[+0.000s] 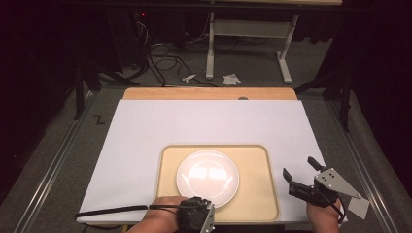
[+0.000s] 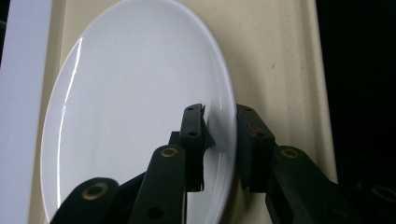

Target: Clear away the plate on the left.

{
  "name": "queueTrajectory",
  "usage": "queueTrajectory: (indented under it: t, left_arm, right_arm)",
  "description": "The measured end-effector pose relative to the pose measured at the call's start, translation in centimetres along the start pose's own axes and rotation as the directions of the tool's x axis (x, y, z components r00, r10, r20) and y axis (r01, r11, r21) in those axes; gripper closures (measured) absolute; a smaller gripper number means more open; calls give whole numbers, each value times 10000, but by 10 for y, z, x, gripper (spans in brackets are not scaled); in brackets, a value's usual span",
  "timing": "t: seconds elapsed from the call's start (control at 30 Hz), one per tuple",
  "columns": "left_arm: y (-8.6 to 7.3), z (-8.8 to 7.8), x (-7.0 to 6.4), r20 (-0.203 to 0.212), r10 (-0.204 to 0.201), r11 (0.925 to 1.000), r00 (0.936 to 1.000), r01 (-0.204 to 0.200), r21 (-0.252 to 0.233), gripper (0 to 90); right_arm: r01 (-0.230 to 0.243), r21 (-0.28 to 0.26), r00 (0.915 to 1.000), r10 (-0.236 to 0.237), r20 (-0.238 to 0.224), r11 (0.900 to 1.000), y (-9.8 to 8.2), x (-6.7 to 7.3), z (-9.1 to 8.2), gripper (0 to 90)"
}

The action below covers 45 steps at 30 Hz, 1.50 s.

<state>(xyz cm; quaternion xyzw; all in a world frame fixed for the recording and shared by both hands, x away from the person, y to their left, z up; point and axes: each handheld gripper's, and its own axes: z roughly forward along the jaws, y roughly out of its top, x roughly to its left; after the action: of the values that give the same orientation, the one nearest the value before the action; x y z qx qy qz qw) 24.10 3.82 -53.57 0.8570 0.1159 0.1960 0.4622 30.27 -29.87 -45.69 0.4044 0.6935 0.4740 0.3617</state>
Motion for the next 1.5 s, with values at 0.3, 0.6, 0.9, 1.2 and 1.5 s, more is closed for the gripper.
queueTrajectory:
  t: [0.3, 0.6, 0.9, 1.2, 1.5]
  left_arm:
    - [6, -5, 3, 122, -244, 9995, 9996, 246, -188, 597]
    - [13, -15, 9, -179, -325, 9977, 9993, 314, -601, 480]
    - [22, -29, 24, -370, -1461, 9737, 9886, 1370, -1822, 460]
    - [21, -53, 64, -1160, -3300, 9053, 9368, 2792, -3202, 407]
    - [-3, -98, 121, -1808, -5547, 7831, 8122, 4362, -4432, 305]
  right_arm:
    - [31, 42, 10000, -31, 7, 10000, 0, 0, 0, 107]
    - [48, -11, 10000, -48, -20, 10000, 0, 0, 0, 107]
    - [44, -11, 10000, -44, -5, 10000, 0, 0, 0, 107]
    - [35, 32, 10000, -35, -27, 10000, 0, 1, 0, 107]
    - [1, -4, 10000, -1, -66, 10000, 0, 0, 0, 107]
